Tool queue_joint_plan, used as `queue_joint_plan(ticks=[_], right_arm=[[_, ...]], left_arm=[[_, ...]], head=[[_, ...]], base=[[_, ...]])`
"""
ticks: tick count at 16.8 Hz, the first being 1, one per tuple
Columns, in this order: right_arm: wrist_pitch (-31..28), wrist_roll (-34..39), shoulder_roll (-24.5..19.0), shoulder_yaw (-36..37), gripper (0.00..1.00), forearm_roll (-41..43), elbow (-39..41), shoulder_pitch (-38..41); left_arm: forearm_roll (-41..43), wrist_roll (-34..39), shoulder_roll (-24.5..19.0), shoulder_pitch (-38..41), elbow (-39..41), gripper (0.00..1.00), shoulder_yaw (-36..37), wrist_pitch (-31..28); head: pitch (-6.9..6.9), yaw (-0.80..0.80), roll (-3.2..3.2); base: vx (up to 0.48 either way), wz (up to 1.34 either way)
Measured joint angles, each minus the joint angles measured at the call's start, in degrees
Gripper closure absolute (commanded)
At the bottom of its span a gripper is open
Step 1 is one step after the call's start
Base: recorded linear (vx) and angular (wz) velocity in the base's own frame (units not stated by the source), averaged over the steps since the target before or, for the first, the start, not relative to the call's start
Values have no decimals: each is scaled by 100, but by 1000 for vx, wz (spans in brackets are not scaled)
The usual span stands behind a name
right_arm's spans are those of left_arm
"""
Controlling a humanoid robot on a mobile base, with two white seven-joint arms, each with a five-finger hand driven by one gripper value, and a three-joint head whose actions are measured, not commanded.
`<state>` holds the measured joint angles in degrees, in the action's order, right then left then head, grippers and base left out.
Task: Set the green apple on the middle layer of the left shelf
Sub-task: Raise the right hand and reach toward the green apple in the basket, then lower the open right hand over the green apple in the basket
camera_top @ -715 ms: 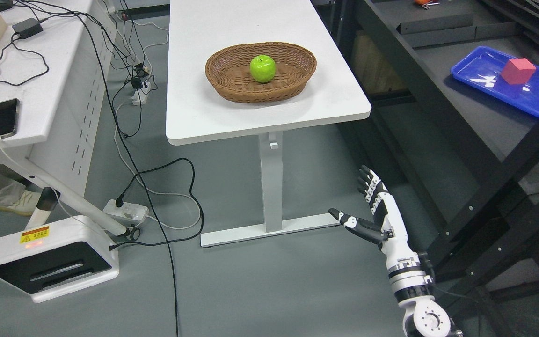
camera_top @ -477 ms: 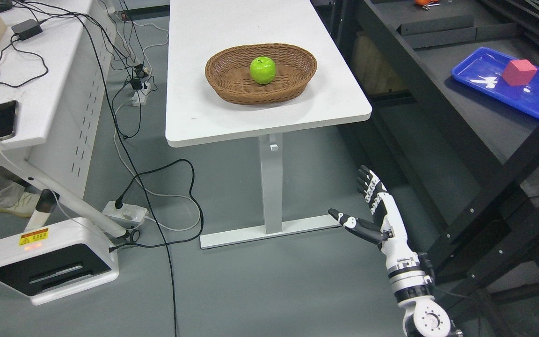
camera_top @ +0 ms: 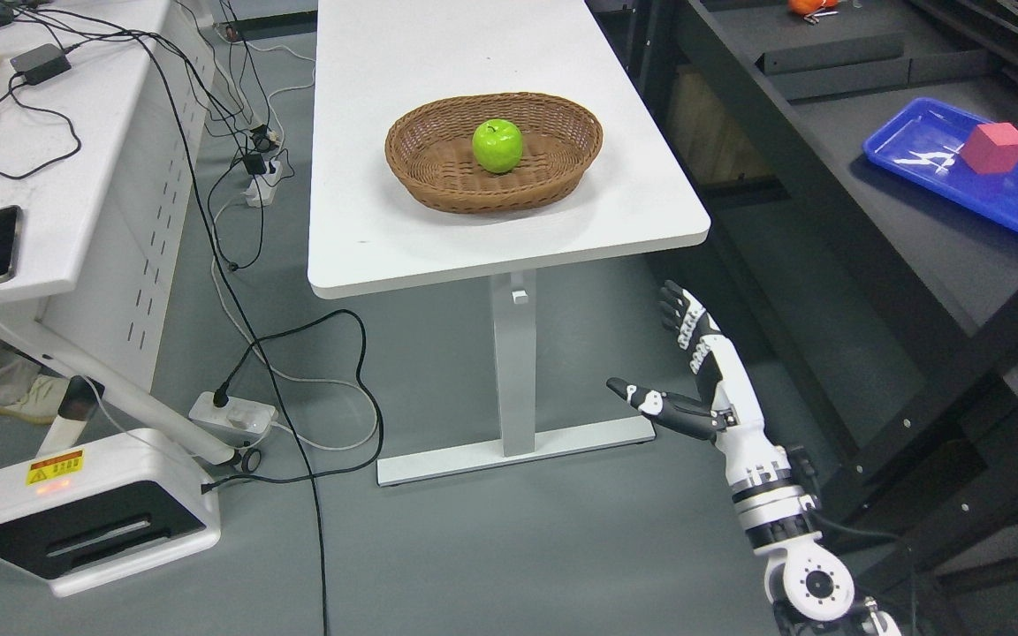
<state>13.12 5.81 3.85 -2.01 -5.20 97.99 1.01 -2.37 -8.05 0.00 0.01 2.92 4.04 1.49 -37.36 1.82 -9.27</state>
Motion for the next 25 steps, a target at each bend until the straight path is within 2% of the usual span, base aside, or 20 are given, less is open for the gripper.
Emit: queue_joint_plan(ticks=[4,11,17,21,25], right_arm=[[77,90,594,-327,0,-641,0,-849],[-121,278,1451,-1063,0,-1392,-20,-2032],[-117,783,2064,-1823,0,-1916,-34,-2409],[429,1276,2602,-2405,0,-2080,-41,-2517],[548,1478,2950,-2840,0,-2411,-71,-2699]], left_arm=[[0,0,0,-1,0,0,0,0],[0,0,-1,-3,0,0,0,0],[0,0,-1,-4,0,0,0,0],[0,0,-1,-1,-1,0,0,0],[0,0,-1,-1,0,0,0,0]], head=[[0,0,0],[0,0,0],[-1,0,0],[-1,0,0],[-1,0,0]], base=[[324,26],[462,3],[369,-16],[153,-2],[79,-24]])
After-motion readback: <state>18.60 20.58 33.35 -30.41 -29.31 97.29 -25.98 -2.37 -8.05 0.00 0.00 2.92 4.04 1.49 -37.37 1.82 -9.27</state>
